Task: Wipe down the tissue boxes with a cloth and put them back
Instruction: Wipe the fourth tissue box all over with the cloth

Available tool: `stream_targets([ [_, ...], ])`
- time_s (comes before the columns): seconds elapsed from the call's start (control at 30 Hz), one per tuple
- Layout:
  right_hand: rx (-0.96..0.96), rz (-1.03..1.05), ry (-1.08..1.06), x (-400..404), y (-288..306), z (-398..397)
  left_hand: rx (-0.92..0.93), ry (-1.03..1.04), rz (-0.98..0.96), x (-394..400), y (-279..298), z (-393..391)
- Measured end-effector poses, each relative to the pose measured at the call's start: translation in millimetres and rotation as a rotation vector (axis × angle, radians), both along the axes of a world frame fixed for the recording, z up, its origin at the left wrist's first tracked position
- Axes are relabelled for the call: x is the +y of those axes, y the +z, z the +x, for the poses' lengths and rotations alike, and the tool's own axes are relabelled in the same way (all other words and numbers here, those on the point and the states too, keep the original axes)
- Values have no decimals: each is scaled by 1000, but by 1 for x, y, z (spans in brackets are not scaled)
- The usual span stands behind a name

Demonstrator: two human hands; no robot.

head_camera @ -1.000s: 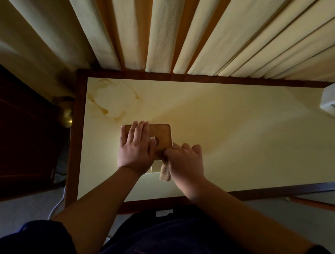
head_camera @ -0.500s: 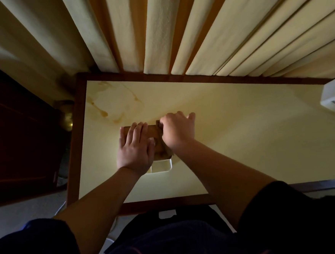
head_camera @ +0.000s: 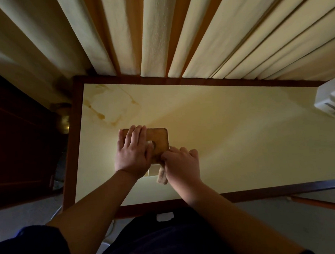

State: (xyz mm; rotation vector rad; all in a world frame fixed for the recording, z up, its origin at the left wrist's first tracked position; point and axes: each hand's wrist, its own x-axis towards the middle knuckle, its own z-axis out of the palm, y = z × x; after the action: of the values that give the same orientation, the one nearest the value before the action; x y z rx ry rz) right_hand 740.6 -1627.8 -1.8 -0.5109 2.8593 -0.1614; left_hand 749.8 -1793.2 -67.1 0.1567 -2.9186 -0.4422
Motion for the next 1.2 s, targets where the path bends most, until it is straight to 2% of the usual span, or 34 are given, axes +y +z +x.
stream_targets([
  [0.17,-47,26,-5,-4,7,-11,10,-27,9,0,0,-1],
  [0.47,3,41,-57,-32,6,-79,13,-36,2,-1,5,0],
  [0.67,80,-48,-89,-21,-7,-51,-10,-34,7,-1,6,0],
  [0.83,-26,-65,111,5,-1,2,-32,-41,10,-1,6,0],
  [0.93,-4,-50,129,11,-1,2,-38,-41,32,-1,6,0],
  [1.07,-74,-78,71,8,0,-7,-104,-55,87,-3,11,1],
  [1.2,-26,-136,100,15,0,-8,-238,-110,89,-12,27,0],
])
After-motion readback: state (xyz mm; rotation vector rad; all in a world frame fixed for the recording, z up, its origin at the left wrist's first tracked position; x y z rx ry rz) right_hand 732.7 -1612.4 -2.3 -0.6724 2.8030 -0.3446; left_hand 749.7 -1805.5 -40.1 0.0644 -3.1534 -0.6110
